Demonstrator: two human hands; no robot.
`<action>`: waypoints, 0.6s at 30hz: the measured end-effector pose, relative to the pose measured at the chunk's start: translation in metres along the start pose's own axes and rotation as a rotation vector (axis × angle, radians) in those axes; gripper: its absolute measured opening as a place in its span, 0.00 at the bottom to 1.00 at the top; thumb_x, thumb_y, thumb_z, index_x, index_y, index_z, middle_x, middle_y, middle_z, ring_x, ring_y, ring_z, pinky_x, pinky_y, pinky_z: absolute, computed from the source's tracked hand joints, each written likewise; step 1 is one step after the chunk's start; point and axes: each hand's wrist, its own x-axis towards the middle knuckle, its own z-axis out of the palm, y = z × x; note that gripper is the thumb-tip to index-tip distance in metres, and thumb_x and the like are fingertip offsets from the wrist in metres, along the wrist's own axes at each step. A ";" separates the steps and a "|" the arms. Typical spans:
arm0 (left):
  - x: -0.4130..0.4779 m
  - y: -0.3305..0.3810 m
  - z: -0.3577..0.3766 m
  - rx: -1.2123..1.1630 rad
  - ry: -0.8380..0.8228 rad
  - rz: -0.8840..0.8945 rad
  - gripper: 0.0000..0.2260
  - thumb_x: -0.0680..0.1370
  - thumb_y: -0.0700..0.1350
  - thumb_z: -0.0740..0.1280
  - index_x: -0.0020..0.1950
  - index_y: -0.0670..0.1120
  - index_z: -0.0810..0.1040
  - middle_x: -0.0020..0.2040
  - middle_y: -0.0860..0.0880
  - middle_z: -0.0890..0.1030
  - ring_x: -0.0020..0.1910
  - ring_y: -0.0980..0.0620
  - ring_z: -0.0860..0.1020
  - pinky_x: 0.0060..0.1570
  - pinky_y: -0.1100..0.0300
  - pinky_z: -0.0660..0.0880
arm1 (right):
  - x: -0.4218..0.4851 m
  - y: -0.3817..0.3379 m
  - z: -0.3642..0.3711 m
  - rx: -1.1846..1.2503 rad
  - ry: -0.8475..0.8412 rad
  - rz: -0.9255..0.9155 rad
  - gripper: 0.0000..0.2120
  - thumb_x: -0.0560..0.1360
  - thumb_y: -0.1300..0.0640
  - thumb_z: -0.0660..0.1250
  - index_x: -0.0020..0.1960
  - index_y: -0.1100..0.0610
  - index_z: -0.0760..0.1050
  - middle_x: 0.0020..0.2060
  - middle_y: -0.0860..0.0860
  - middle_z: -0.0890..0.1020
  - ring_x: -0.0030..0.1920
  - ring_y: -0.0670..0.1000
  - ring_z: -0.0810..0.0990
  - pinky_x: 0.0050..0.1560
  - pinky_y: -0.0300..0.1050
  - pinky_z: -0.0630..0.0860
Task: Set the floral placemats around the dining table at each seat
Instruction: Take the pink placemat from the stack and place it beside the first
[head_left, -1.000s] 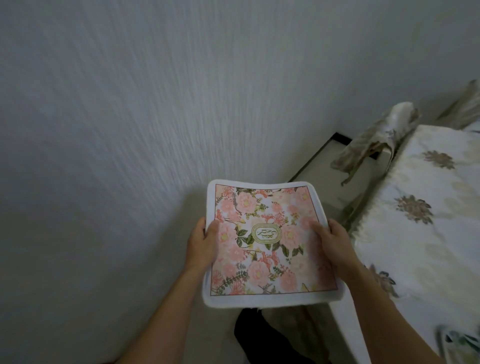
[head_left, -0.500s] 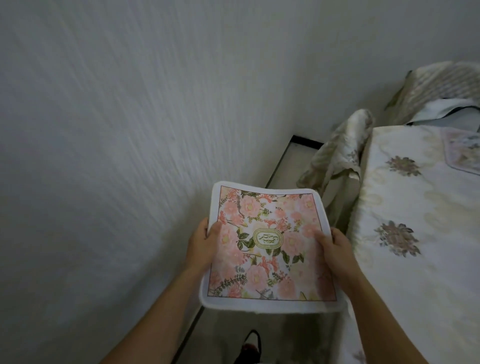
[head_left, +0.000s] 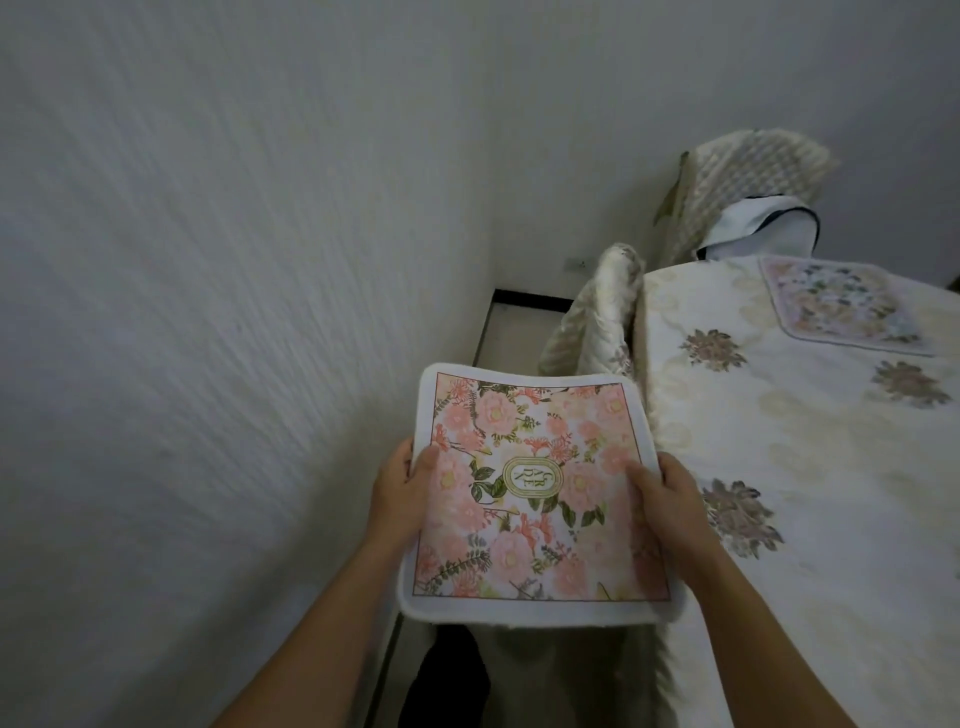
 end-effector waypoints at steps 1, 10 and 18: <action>0.014 0.004 0.005 -0.003 -0.015 -0.002 0.06 0.82 0.52 0.62 0.53 0.54 0.78 0.46 0.51 0.85 0.43 0.52 0.85 0.40 0.56 0.81 | 0.010 -0.004 0.001 0.002 0.011 0.003 0.09 0.82 0.52 0.62 0.58 0.56 0.74 0.50 0.52 0.84 0.47 0.52 0.84 0.42 0.50 0.82; 0.170 0.055 0.053 -0.038 -0.147 0.042 0.09 0.82 0.51 0.62 0.57 0.50 0.78 0.48 0.50 0.85 0.45 0.51 0.85 0.39 0.58 0.81 | 0.131 -0.062 0.012 -0.023 0.130 0.011 0.11 0.82 0.50 0.61 0.58 0.56 0.73 0.50 0.53 0.82 0.48 0.54 0.84 0.40 0.49 0.83; 0.285 0.097 0.084 -0.023 -0.190 0.057 0.07 0.83 0.49 0.61 0.55 0.50 0.78 0.48 0.49 0.85 0.45 0.50 0.85 0.40 0.56 0.82 | 0.230 -0.112 0.035 -0.010 0.188 0.038 0.11 0.80 0.47 0.62 0.57 0.53 0.73 0.50 0.51 0.83 0.48 0.54 0.84 0.48 0.59 0.83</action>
